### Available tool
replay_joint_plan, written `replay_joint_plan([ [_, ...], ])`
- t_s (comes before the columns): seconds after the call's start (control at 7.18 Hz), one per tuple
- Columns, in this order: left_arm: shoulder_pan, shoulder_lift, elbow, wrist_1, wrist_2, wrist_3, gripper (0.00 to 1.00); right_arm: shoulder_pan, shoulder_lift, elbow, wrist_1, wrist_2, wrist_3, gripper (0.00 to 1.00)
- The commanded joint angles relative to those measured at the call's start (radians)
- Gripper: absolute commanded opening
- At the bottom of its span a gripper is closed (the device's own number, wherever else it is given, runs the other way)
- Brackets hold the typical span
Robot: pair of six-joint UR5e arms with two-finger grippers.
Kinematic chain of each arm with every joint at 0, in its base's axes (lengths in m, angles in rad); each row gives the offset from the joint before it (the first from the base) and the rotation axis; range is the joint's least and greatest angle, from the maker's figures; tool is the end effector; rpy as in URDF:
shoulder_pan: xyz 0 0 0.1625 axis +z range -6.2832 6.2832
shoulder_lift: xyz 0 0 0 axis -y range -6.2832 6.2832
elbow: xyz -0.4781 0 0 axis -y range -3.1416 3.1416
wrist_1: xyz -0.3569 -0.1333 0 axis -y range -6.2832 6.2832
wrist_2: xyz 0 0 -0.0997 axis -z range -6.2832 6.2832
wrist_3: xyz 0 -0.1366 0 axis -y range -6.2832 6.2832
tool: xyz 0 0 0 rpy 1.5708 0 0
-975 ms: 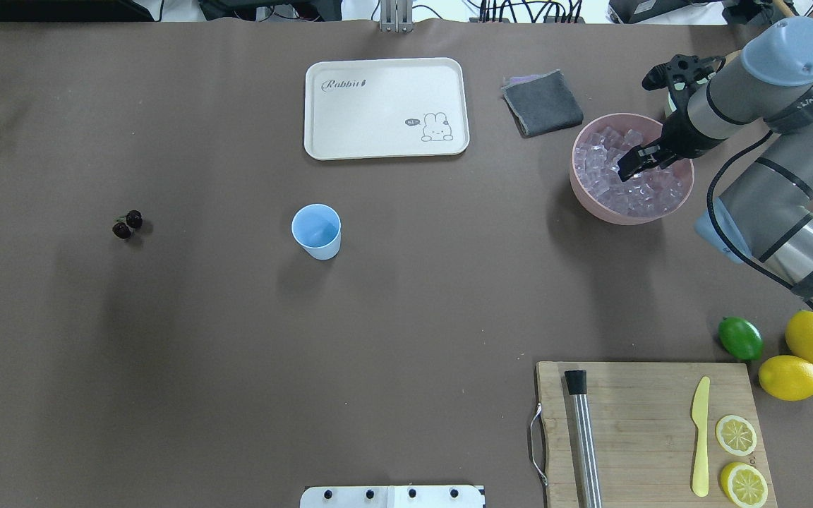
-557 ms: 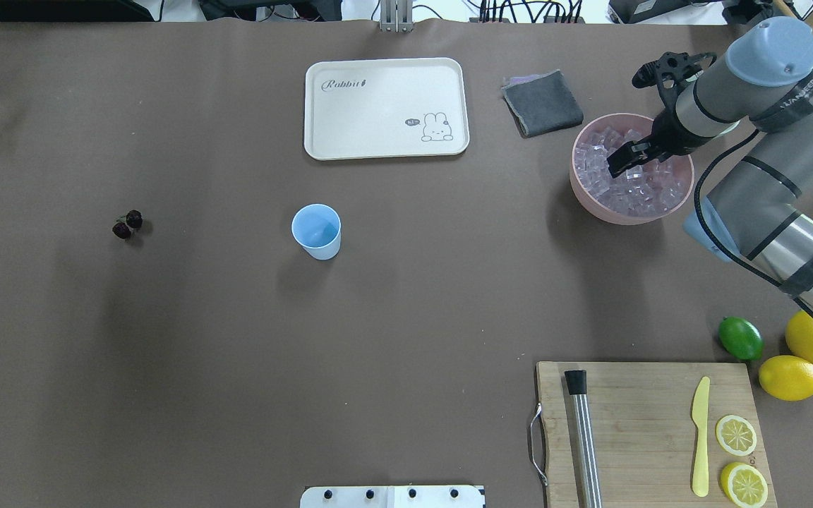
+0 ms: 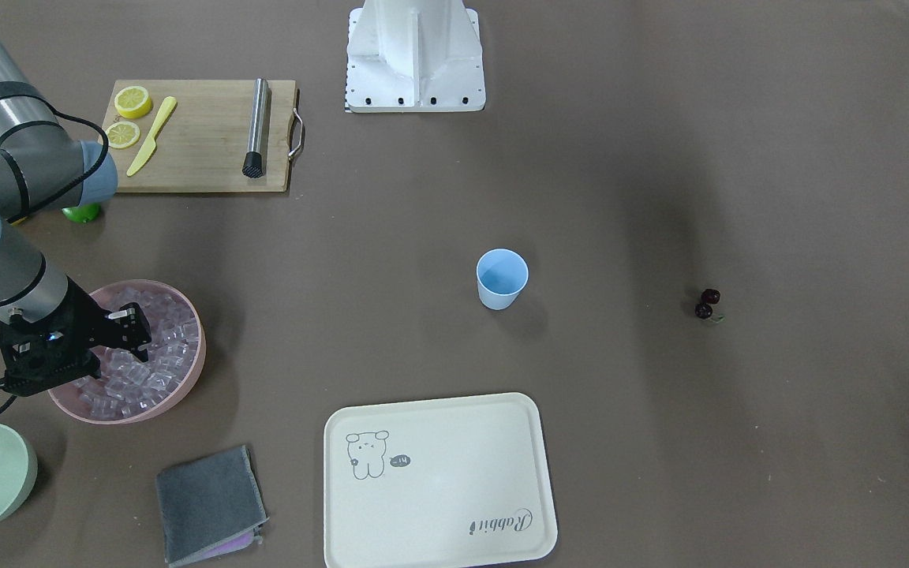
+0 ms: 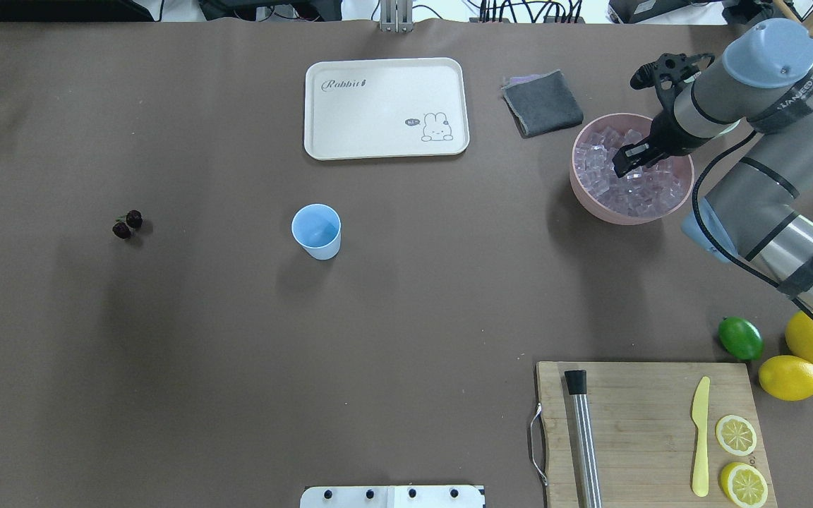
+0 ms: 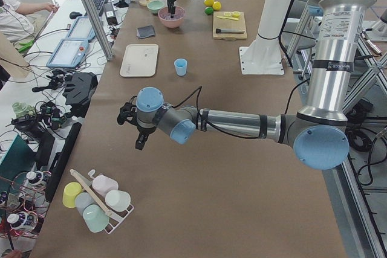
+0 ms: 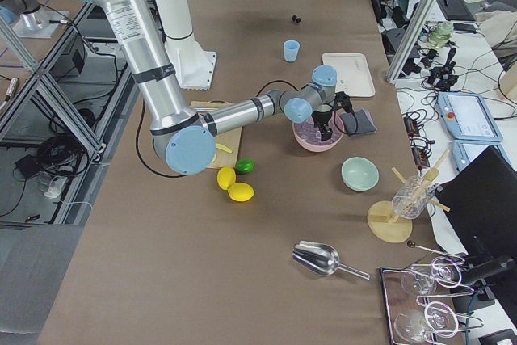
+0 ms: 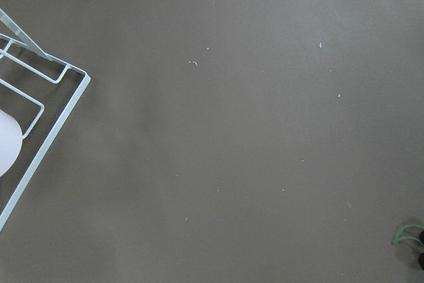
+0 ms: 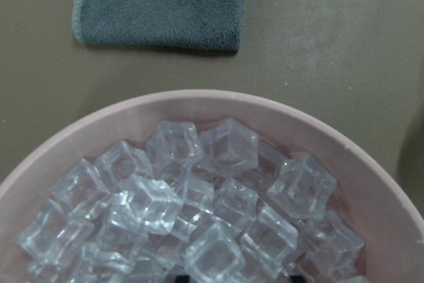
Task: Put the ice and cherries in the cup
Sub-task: 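Lower the right gripper into the bowl and grasp an ice cube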
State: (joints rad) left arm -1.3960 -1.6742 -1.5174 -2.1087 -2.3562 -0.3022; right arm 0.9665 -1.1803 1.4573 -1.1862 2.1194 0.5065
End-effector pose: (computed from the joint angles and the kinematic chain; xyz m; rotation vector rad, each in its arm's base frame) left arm 0.0582 -0.5405 0.6453 0.3605 0.8706 0.1129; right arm -0.3328 -0.5912 0.5377 0.2698 -0.7903 -0.2735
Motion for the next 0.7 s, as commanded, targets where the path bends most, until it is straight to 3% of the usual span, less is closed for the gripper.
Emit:
replay_joint_plan([
  [0.0, 0.000, -0.018, 0.022, -0.002, 0.000, 0.000, 0.98, 0.001, -0.002, 0.008, 0.000, 0.004, -0.002, 0.21],
  [0.28, 0.000, -0.027, 0.026, -0.002, 0.000, 0.000, 0.98, 0.001, 0.001, 0.008, 0.000, 0.008, -0.002, 0.05],
  [0.56, 0.000, -0.027, 0.028, -0.002, 0.000, -0.002, 0.98, 0.035, 0.005, 0.030, -0.016, 0.026, -0.003, 0.00],
])
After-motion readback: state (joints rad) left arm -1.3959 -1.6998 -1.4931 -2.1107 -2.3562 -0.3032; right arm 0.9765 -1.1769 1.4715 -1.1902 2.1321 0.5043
